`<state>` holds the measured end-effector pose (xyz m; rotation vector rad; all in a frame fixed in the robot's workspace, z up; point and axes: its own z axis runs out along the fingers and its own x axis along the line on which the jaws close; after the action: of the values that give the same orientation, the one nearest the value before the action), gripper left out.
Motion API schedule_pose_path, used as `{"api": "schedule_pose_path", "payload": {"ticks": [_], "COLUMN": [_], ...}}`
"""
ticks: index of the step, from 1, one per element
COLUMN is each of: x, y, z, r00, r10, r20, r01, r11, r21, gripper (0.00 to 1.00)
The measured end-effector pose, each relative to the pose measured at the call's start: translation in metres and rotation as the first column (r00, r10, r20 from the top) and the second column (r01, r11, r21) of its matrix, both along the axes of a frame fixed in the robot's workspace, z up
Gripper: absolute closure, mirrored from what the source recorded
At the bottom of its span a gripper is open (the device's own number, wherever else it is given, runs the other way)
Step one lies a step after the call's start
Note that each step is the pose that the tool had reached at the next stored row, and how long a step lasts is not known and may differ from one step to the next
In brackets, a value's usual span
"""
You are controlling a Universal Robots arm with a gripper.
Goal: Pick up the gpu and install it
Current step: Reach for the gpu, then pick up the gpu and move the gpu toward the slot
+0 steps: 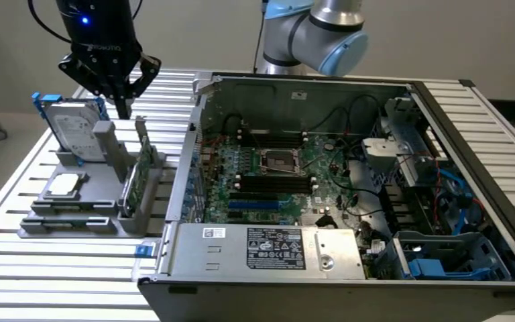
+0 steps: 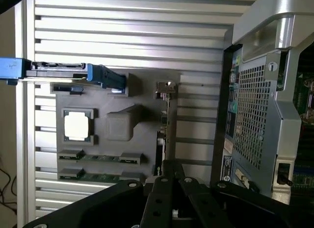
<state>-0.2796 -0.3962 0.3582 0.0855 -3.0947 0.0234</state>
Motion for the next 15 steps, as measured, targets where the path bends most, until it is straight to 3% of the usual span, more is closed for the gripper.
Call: {"api": "schedule_pose_path", "payload": {"ticks": [15], "x": [0.0], "y": [0.0], "z": [-0.0001], "r00": [1.0], "r10": [0.0], "r20": [0.0001], "r01": [0.0], "r11": [1.0], "r21": [-0.0001], "gripper": [0.88]}}
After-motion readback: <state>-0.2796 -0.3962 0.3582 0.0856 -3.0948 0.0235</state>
